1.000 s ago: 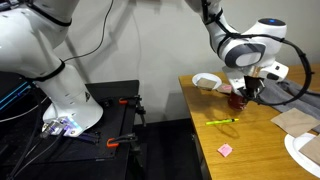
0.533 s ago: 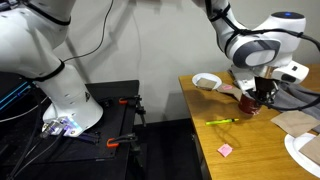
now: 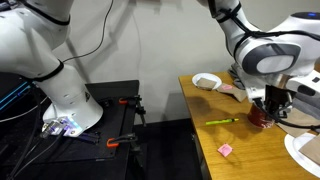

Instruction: Move the cup to the right then put the marker in the cup

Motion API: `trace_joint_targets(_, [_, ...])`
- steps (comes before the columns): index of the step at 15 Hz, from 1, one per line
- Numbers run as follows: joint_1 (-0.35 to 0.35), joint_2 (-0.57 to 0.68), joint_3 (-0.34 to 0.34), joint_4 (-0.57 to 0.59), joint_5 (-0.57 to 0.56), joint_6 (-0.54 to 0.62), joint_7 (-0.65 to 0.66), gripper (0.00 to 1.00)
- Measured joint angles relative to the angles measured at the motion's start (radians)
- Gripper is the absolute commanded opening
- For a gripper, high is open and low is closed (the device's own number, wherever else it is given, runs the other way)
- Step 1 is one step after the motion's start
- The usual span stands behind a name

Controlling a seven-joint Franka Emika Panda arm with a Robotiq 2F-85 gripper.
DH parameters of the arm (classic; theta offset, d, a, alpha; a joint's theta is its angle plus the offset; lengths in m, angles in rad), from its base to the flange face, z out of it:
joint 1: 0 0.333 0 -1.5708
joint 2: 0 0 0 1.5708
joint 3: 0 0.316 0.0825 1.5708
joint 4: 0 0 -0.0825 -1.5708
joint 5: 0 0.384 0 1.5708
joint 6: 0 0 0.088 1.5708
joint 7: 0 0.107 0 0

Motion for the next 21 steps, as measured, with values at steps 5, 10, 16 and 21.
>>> trace_joint_targets(5, [-0.046, 0.0, -0.014, 0.0, 0.034, -0.027, 0.013, 0.02])
trace_joint_targets(10, [-0.083, 0.005, -0.031, 0.0, 0.061, -0.027, 0.048, 0.02])
trace_joint_targets(16, [-0.08, 0.028, -0.086, 0.0, 0.061, -0.027, 0.168, 0.02])
trace_joint_targets(21, [-0.079, 0.059, -0.112, 0.008, 0.061, -0.025, 0.24, 0.02])
